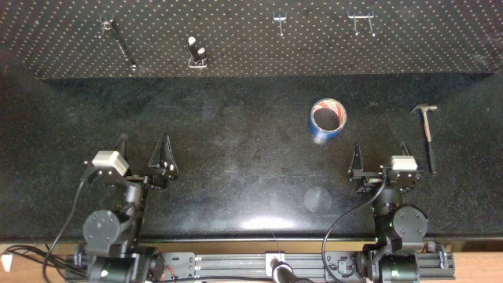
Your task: Place Tools Onto Pegboard
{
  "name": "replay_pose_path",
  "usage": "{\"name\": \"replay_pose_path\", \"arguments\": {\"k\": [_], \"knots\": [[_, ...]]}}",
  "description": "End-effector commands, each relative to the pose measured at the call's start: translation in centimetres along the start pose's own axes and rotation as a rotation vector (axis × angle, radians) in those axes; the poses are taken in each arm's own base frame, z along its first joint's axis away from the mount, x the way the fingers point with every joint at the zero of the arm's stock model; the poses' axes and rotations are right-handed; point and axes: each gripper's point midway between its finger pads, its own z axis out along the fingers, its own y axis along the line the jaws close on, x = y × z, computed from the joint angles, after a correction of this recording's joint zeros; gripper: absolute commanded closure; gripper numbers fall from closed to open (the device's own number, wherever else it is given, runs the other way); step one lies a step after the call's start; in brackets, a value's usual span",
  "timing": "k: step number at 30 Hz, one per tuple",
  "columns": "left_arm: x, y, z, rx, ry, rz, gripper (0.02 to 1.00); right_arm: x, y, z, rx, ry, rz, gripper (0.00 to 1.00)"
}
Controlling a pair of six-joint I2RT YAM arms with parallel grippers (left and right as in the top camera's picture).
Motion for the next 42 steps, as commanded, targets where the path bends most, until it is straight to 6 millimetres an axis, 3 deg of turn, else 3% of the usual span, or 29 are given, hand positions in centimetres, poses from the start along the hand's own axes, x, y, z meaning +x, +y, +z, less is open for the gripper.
{"name": "replay_pose_path", "arguments": {"k": [1,4,6,9,31,32,33,35,38,40,41,42], "knots": [[0.5,0.7,-0.1,0.023,-0.145,0.002,0.025,0.2,0.0,0.0,0.0,0.002,-0.008,0.025],[2.1,1.0,-0.5,0.004,-0.085,0.258,0.025,0.2,0.0,0.0,0.0,0.002,-0.008,0.025],[3.5,2.8,-0.5,-0.081,-0.024,0.273,0.023,0.2,0.0,0.0,0.0,0.002,-0.008,0.027],[5.9,3.7,-0.6,-0.097,0.081,0.276,0.023,0.2,0.0,0.0,0.0,0.002,-0.008,0.025],[6.2,3.2,-0.6,-0.051,0.097,0.271,0.025,0.5,0.1,0.1,-0.001,0.019,-0.007,0.025],[6.2,3.2,-0.6,-0.051,0.097,0.271,0.02,0.3,0.1,0.1,-0.002,0.027,-0.007,0.025],[6.2,3.2,-0.6,-0.051,0.097,0.271,0.023,-1.6,0.0,0.1,-0.002,0.032,-0.007,0.025],[6.2,3.2,-0.6,-0.051,0.097,0.271,0.025,-4.8,0.8,0.9,-0.049,0.157,0.051,0.027],[6.2,3.2,-0.6,-0.051,0.097,0.27,0.025,-8.5,3.7,5.7,-0.192,0.512,0.224,0.027],[6.2,3.2,-0.6,-0.051,0.097,0.271,0.023,-8.3,6.3,7.9,-0.317,0.732,0.287,0.027],[6.2,3.2,-0.6,-0.051,0.097,0.271,0.023,-7.3,7.4,9.0,-0.349,0.867,0.318,0.025],[6.2,3.2,-0.6,-0.051,0.097,0.271,0.023,-5.0,8.6,9.8,-0.358,1.046,0.331,0.025]]}}
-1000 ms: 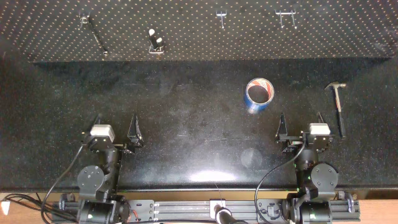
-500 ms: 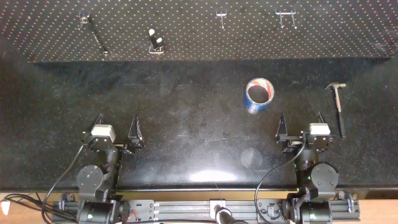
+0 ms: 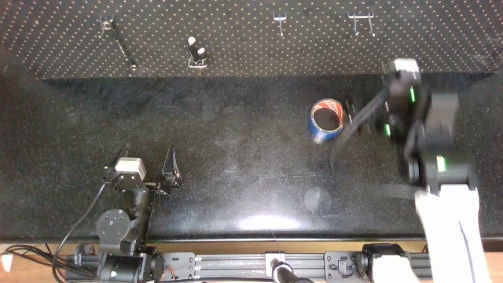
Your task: Place Tools Onto Pegboard
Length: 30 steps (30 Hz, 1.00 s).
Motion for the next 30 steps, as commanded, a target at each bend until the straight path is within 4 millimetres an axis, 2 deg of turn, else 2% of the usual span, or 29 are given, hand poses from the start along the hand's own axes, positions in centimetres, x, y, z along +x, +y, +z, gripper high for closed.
{"name": "replay_pose_path", "arguments": {"k": [1,3,4,6,8,11,13,16,21,25,26,27,28,29,30], "knots": [[0.0,-0.1,0.0,0.01,0.0,0.012,0.025,4.0,4.0,7.5,-0.135,0.569,0.1,0.027],[0.0,-0.1,0.0,0.01,0.0,0.012,0.023,5.7,4.6,9.6,-0.07,0.702,0.152,0.027],[0.0,-0.1,0.0,0.01,0.0,0.012,0.02,6.8,5.6,10.5,-0.05,0.769,0.133,0.025],[0.0,-0.1,0.0,0.01,0.0,0.012,0.025,9.0,6.0,11.2,0.032,0.873,0.16,0.025],[0.0,-0.1,0.0,0.01,0.0,0.012,0.025,10.3,5.8,11.5,0.061,0.928,0.174,0.025],[0.0,-0.1,0.0,0.01,0.0,0.012,0.023,10.7,5.3,13.4,0.066,0.923,0.177,0.025],[0.0,-0.1,0.0,0.01,0.0,0.012,0.023,10.7,3.8,14.8,0.129,0.895,0.146,0.023],[0.0,-0.1,0.0,0.01,0.0,0.012,0.025,10.3,3.6,15.9,0.118,0.863,0.151,0.02],[0.0,-0.1,0.0,0.01,0.0,0.012,0.025,13.0,3.1,18.1,0.126,0.934,0.107,0.014],[0.0,-0.1,0.0,0.01,0.0,0.012,0.023,13.9,3.8,18.4,0.109,0.96,0.057,0.012],[0.0,-0.1,0.0,0.01,0.0,0.012,0.025,13.9,3.8,18.4,0.107,0.96,0.053,0.077],[0.0,-0.1,0.0,0.01,0.0,0.012,0.025,13.9,3.8,18.3,0.106,0.961,0.051,0.312],[0.0,-0.1,0.0,0.01,0.0,0.012,0.023,13.9,3.8,18.3,0.106,0.962,0.051,0.779],[0.0,-0.1,0.0,0.01,0.0,0.012,0.023,13.9,3.8,18.3,0.107,0.965,0.051,0.923],[0.0,-0.1,0.0,0.01,0.0,0.012,0.023,14.0,3.8,18.1,0.109,0.972,0.052,0.923]]}}
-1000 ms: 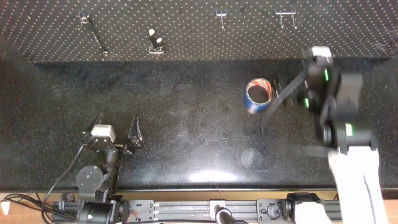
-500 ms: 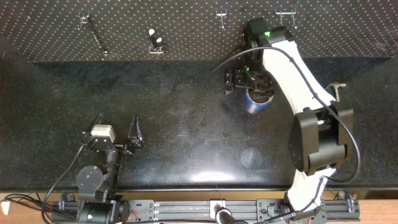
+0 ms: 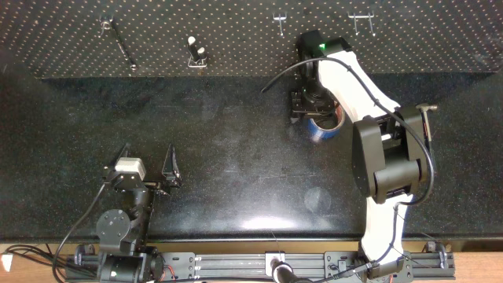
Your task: Place Tools Onto Pegboard
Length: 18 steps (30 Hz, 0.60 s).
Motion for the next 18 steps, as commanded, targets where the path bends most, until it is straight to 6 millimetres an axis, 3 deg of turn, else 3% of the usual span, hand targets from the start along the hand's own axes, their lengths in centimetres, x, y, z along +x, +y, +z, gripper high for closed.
{"name": "replay_pose_path", "arguments": {"k": [1,3,5,8,9,11,12,13,15,18], "knots": [[0.1,-0.2,0.0,0.011,0.002,0.012,0.025,0.2,0.0,0.1,0.01,0.017,-0.014,0.925],[0.1,-0.2,0.0,0.011,0.002,0.012,0.023,0.2,0.0,-1.4,0.001,-0.017,-0.014,0.925],[0.1,-0.2,0.0,0.011,0.002,0.012,0.025,-0.6,0.3,-4.2,-0.003,-0.143,-0.035,0.925],[0.1,-0.2,0.0,0.011,0.002,0.012,0.023,-1.7,1.4,-9.8,-0.119,-0.553,-0.042,0.923],[0.1,-0.2,0.0,0.011,0.002,0.012,0.025,-1.7,1.7,-13.3,-0.191,-0.789,-0.039,0.925],[0.1,-0.2,0.0,0.011,0.002,0.012,0.025,-1.0,1.2,-18.7,-0.212,-1.092,0.01,0.923],[0.1,-0.2,0.0,0.011,0.002,0.012,0.025,-0.2,2.5,-22.6,-0.251,-1.243,0.019,0.925],[0.1,-0.2,0.0,0.011,0.002,0.012,0.02,0.4,4.3,-24.7,-0.304,-1.312,-0.021,0.925],[0.1,-0.2,0.0,0.011,0.002,0.012,0.025,2.4,7.1,-26.9,-0.385,-1.364,-0.079,0.925],[0.1,-0.2,0.0,0.011,0.002,0.012,0.023,4.3,8.9,-27.7,-0.487,-1.349,-0.058,0.925]]}}
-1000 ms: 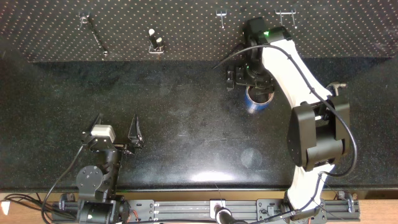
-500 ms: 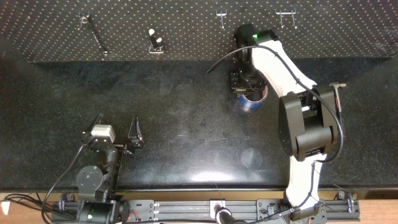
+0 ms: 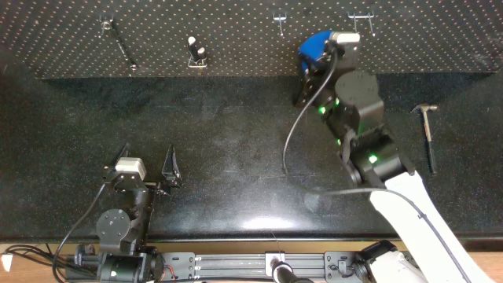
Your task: Place Tools Onto Pegboard
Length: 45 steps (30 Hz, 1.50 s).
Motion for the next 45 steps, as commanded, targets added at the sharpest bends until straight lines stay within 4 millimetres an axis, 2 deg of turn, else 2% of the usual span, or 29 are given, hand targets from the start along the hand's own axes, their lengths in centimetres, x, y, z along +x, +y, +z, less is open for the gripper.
{"name": "replay_pose_path", "arguments": {"k": [1,2,4,9,13,19,23,34,45], "knots": [[0.1,-0.1,0.0,0.008,0.0,0.012,0.025,-0.2,3.2,-2.1,-0.069,-0.018,0.11,0.925],[0.1,-0.1,0.0,0.008,0.0,0.012,0.025,0.1,3.8,-2.1,-0.081,-0.011,0.112,0.925],[0.1,-0.1,0.0,0.008,0.0,0.012,0.025,0.3,3.6,-1.4,-0.044,-0.029,0.171,0.923],[0.1,-0.1,0.0,0.008,0.0,0.012,0.023,-0.2,4.7,3.5,-0.028,0.013,0.325,0.923],[0.1,-0.1,0.0,0.008,0.0,0.012,0.025,-0.6,6.4,5.7,-0.06,0.044,0.353,0.925],[0.1,-0.1,0.0,0.008,0.0,0.012,0.023,-0.9,6.5,7.8,-0.048,0.049,0.353,0.925],[0.1,-0.1,0.0,0.008,0.0,0.012,0.025,-1.7,5.3,9.9,-0.017,0.039,0.331,0.925],[0.1,-0.1,0.0,0.008,0.0,0.012,0.025,-1.2,4.6,11.2,-0.008,0.041,0.309,0.925],[0.1,-0.1,0.0,0.008,0.0,0.012,0.023,0.6,4.2,12.4,-0.005,0.082,0.258,0.925]]}}
